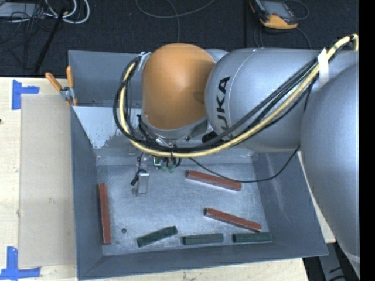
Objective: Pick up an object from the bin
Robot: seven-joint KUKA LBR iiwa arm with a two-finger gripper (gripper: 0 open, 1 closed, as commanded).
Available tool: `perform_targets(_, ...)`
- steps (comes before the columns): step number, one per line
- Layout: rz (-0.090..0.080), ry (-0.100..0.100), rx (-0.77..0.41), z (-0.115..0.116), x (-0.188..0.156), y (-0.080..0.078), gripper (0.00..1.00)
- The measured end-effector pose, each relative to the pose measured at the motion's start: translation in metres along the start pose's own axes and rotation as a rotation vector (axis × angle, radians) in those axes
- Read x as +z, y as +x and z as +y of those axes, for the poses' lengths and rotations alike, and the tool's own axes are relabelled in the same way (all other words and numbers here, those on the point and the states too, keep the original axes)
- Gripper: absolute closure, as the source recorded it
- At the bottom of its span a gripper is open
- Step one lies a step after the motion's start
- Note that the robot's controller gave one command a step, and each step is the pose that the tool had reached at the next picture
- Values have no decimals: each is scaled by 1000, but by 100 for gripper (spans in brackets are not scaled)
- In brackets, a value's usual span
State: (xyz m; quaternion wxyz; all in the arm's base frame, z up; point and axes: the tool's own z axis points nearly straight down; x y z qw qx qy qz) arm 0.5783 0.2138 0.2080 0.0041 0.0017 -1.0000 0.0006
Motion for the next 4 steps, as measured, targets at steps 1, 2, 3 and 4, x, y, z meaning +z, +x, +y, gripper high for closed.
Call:
perform_targets(1, -1, 1, -257, -14, 47, 70, 0)
perform_targets(2, -7, 1, -451, -54, 141, 88, 0)
perform_targets(3, -7, 0, -449, -53, 139, 87, 100)
perform_targets(4, -16, -1, -312, -58, 6, 86, 100)
